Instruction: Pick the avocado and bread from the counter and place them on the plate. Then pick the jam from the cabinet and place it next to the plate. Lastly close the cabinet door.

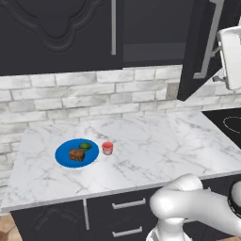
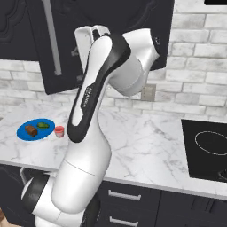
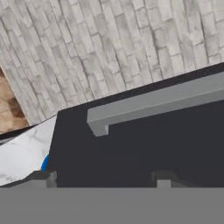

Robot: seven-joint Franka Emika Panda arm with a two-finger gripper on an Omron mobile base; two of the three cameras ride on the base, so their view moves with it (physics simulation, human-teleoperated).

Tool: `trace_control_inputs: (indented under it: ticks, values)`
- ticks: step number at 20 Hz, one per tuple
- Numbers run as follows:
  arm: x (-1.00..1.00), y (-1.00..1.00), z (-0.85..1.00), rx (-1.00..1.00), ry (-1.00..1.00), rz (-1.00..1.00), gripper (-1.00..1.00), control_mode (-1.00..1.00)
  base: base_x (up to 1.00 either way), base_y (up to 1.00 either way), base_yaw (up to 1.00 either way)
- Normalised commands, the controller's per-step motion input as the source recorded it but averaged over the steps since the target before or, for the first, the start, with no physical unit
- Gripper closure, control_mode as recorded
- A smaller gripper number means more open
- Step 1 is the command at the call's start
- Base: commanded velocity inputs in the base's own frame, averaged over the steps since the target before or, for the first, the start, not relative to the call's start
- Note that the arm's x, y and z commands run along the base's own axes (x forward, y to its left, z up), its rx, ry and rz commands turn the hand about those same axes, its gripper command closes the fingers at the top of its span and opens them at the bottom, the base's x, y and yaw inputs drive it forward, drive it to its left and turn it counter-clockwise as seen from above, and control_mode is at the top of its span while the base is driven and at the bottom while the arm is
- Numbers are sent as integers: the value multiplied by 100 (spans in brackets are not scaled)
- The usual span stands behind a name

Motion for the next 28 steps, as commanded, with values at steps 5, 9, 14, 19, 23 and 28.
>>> trace_control_inputs:
  ticks: [5,9,14,19,23,28]
  values:
    - [23,48,48,0,0,-14,-100,-100,0,0,0]
    - [33,45,23,0,0,-13,-100,-100,0,0,0]
    - [56,44,0,-3,0,-11,-100,-100,0,0,0]
    - [64,41,0,-3,0,-9,-100,-100,0,0,0]
    - [70,48,0,-3,-5,-9,-100,-100,0,0,0]
    - [75,60,0,-6,-6,-10,-100,-100,0,0,0]
